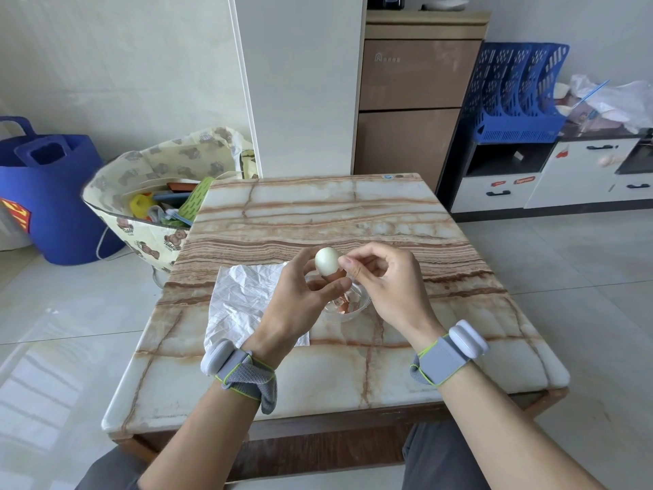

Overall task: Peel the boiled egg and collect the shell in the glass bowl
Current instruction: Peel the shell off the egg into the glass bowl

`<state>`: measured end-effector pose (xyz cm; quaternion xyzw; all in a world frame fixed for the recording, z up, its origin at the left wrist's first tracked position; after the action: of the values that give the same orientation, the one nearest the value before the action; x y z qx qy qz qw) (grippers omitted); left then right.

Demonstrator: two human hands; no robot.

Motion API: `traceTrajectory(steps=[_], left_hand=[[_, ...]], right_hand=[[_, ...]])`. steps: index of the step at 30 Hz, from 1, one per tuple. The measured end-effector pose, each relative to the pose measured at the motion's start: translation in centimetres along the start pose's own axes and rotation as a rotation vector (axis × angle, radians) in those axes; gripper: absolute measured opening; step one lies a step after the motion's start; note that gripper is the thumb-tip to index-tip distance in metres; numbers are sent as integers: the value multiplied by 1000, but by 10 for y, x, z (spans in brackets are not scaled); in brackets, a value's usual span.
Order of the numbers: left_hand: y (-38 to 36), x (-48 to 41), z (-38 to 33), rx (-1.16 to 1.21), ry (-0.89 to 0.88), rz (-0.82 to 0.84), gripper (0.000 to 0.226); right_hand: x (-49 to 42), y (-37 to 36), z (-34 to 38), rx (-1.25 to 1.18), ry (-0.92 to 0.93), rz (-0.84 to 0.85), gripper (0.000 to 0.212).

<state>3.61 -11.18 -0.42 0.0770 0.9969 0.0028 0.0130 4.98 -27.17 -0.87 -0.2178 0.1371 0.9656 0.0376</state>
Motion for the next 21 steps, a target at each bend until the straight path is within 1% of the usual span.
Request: traceTrajectory(steps=[3, 7, 13, 17, 21], left_hand=[[2, 0, 1, 9, 5, -32, 41], [2, -2, 0, 30, 3, -46, 41], [-1, -2, -2, 40, -5, -61, 38], [0, -2, -2, 34, -4, -60, 39], [0, -2, -1, 45, 11, -57, 39]], right_hand=[[0, -1, -1, 14, 21, 3, 8], [2, -2, 1, 102, 74, -16, 12], [3, -4, 6, 293, 209, -103, 15], [3, -2, 6, 300, 219, -142, 15], [1, -1, 6, 271, 190, -137, 14]])
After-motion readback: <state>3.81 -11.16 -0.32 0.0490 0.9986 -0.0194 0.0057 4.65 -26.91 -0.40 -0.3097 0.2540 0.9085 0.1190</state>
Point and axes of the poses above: each hand's wrist, its own x-axis away from the middle knuckle, its own y-axis out of the back of the hand, z = x × y, the point moved 3 cm from there along -x, towards the middle knuckle, and after that the axes turned 2 degrees about y, right-handed, at the moved point
